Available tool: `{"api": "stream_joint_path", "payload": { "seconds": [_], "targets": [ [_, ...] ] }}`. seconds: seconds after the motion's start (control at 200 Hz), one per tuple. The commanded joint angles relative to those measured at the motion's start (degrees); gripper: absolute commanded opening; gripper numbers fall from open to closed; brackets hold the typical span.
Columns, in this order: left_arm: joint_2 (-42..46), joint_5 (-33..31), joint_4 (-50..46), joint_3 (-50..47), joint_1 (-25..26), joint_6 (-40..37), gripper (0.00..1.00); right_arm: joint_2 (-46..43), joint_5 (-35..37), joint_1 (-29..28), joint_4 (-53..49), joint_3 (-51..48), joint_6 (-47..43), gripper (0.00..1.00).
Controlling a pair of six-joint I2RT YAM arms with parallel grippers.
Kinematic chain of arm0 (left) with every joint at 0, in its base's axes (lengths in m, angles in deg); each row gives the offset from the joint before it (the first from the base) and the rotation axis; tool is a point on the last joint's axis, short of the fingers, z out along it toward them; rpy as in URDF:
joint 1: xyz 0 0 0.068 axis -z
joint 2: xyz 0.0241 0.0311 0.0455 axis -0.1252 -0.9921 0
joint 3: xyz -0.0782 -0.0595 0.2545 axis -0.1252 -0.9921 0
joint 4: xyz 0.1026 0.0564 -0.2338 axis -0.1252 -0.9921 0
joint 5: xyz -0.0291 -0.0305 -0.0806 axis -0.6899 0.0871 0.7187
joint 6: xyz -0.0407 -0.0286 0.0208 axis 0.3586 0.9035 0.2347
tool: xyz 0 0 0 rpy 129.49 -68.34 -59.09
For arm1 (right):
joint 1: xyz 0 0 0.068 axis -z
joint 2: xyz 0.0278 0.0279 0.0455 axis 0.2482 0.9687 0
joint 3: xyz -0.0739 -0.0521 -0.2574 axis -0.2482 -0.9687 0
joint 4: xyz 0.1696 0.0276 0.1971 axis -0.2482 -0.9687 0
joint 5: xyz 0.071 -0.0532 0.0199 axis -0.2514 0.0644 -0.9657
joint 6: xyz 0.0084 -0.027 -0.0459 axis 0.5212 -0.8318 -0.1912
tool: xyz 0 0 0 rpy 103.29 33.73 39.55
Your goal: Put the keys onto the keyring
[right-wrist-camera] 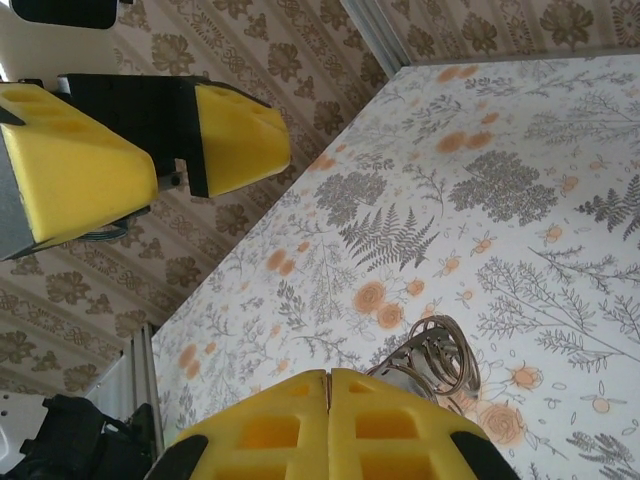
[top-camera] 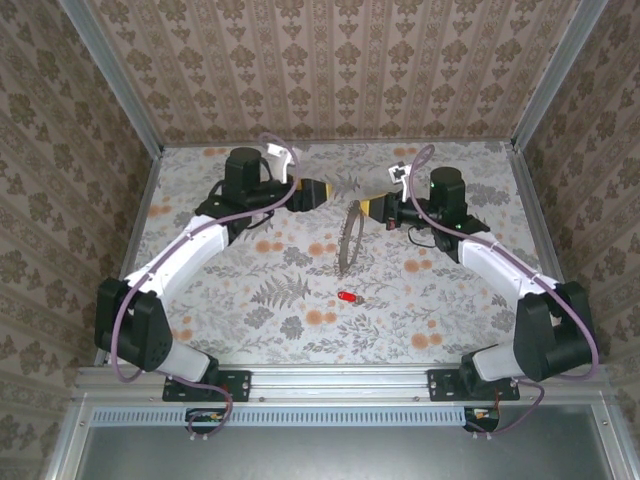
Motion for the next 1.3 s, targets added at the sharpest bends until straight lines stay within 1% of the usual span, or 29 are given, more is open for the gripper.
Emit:
{"api": "stream_joint_path", "payload": {
  "seconds": [0.0,0.125,0.22,0.235,0.28,0.42,0.675,0.785,0.975,1.07,1.295],
  "targets": [
    [-1.5,1.2,2.3,0.9,0.8,0.7,0.73,-1.8,-0.6,0.4,2.1,-2.0,0.0,0.0],
    [-2.0,-0.5,2.2,-0.3,0.9,0.8,0.73,-0.5,1.4,0.4,4.0,-4.5,0.0,0.0],
    [-2.6,-0.5,1.2,-0.1,0.9,0.4,0.74,3.6,2.2,-0.1,5.9,-4.5,0.5,0.0],
    [-2.7,-2.1,1.0,0.0,0.9,0.3,0.74,4.2,2.5,-0.2,6.2,-4.5,0.7,0.0],
    [-2.8,-2.9,0.7,-0.1,0.9,0.2,0.74,6.0,2.7,-0.5,7.4,-3.9,1.2,0.0],
    [-2.3,-5.8,-0.3,-0.7,0.9,-0.8,0.74,13.0,2.5,-2.1,11.5,0.2,3.8,0.0],
    [-0.2,-9.7,-3.9,-1.8,0.1,-3.3,0.75,25.3,1.9,-7.3,18.9,10.0,9.9,0.0],
    [0.6,-10.3,-4.1,-2.3,-0.8,-3.5,0.75,28.9,2.8,-8.6,17.9,12.0,9.4,0.0],
    [0.0,-10.1,-2.8,-2.8,-1.6,-3.0,0.75,32.9,7.7,-9.3,12.7,10.6,6.0,0.0],
    [-0.8,-9.7,-2.2,-2.8,-1.6,-2.7,0.75,34.8,8.9,-9.3,11.7,9.6,5.5,0.0],
    [-2.3,-9.1,-1.2,-2.8,-1.6,-2.0,0.75,36.2,10.8,-9.5,10.1,6.9,5.2,0.0]
  ]
}}
